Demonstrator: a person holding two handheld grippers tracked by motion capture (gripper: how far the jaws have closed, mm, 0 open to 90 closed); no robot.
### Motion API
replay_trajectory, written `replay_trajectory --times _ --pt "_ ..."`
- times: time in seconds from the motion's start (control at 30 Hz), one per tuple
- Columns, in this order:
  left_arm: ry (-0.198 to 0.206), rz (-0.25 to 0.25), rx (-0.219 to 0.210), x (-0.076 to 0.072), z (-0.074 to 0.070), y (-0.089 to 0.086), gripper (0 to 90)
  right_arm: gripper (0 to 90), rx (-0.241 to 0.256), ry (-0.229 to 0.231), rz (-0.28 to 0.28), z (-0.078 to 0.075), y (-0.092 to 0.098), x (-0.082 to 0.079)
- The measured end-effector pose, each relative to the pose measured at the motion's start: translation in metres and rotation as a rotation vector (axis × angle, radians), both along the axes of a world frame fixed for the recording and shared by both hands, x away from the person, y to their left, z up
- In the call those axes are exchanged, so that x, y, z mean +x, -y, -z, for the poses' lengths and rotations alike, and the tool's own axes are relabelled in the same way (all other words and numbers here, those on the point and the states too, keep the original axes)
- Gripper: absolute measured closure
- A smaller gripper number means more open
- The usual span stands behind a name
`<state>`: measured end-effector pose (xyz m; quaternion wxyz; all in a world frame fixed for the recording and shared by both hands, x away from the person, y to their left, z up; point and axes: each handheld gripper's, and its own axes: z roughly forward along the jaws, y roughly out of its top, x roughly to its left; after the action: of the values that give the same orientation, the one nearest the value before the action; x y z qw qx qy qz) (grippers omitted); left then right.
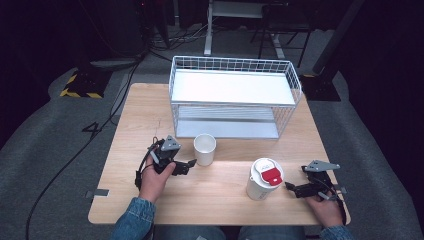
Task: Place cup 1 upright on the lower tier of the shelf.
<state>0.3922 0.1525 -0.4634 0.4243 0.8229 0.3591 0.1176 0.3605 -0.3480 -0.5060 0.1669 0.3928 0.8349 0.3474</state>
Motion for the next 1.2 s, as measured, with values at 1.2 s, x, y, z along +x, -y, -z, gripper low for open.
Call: replay_trajectory --times 1.2 --pt "0.079 0.081 -0.215 0.024 0.029 0.033 15.4 0.5 0.002 0.001 0.003 0.000 0.000 0.000"
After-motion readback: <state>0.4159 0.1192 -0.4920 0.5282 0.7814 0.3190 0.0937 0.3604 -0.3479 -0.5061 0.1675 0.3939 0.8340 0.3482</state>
